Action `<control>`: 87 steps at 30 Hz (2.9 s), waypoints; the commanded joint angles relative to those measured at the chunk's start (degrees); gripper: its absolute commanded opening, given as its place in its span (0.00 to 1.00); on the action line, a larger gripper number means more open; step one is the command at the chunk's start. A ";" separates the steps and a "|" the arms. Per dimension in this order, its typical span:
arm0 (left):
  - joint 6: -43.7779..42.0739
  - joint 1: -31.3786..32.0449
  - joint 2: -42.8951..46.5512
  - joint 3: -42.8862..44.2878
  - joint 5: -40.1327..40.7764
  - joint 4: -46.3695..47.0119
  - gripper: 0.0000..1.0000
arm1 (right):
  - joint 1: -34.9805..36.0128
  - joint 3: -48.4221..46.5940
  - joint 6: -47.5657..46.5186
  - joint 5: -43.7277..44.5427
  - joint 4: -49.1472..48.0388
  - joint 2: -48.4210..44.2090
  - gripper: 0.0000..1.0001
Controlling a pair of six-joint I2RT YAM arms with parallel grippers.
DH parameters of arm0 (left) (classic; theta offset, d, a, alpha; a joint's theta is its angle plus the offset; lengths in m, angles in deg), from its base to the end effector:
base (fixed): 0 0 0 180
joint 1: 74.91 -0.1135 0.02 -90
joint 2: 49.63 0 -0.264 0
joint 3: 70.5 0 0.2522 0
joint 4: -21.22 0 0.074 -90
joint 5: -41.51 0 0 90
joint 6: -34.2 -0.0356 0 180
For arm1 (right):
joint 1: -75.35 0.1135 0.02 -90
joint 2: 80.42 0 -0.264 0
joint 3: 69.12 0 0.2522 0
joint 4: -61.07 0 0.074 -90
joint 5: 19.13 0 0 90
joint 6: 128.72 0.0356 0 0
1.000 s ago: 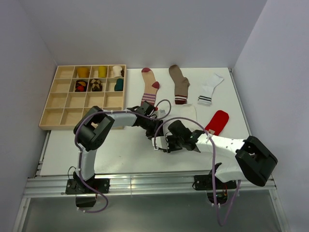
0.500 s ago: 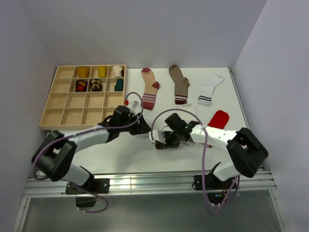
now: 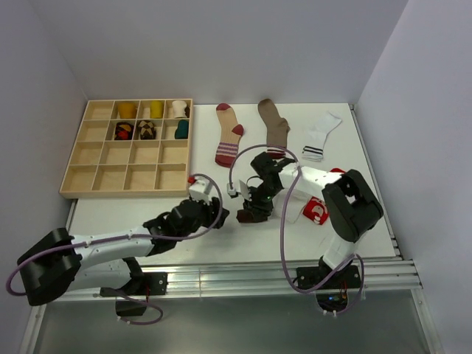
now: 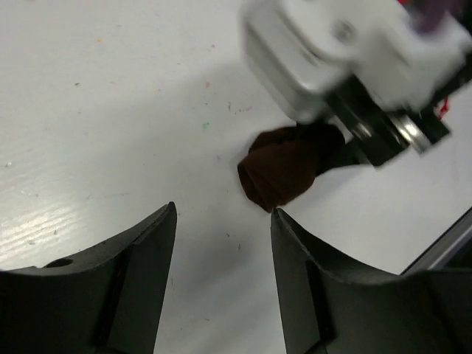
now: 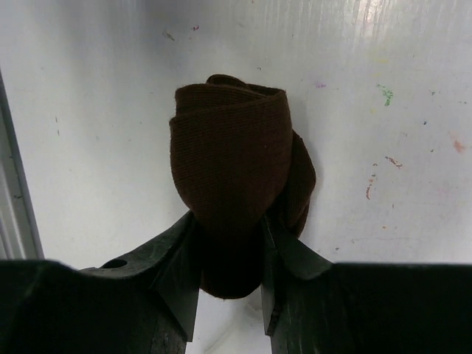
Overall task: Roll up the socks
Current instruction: Roll the sock at the center of the board, then pick up the sock at the center of the board.
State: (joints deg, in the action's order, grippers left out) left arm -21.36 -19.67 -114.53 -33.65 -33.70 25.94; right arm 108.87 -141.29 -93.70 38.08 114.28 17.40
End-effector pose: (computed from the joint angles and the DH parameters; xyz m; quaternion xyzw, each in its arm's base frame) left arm 0.1387 -0.1839 0.1910 0.0800 0.8277 -0.3080 0.4622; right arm 0.2423 0.1836 0.1639 -0.6859 0.6648 0.2587 0.1438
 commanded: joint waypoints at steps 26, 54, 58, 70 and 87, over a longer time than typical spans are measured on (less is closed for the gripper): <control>-37.68 17.88 -29.14 24.10 7.45 -5.74 0.67 | -3.20 -9.35 -2.41 3.26 13.38 13.01 0.22; -43.93 14.01 -43.11 33.69 5.87 -12.33 0.60 | -3.20 -17.70 -5.31 2.30 24.53 21.18 0.22; -44.45 13.93 -44.34 34.30 8.94 -11.98 0.55 | -3.11 -19.80 -6.80 0.89 27.88 22.59 0.22; -42.00 13.49 -46.45 37.20 2.62 -15.05 0.00 | -3.20 -21.66 -7.69 -1.39 31.66 23.38 0.31; -31.19 8.92 -43.38 34.74 -4.16 -17.16 0.00 | -10.57 -22.98 1.44 -4.29 26.93 11.53 0.61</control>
State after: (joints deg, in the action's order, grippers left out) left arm -58.28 -8.85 -156.70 3.46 -33.03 11.21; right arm 99.77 -164.79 -95.29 35.32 142.32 35.23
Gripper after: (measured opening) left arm 0.221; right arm 0.601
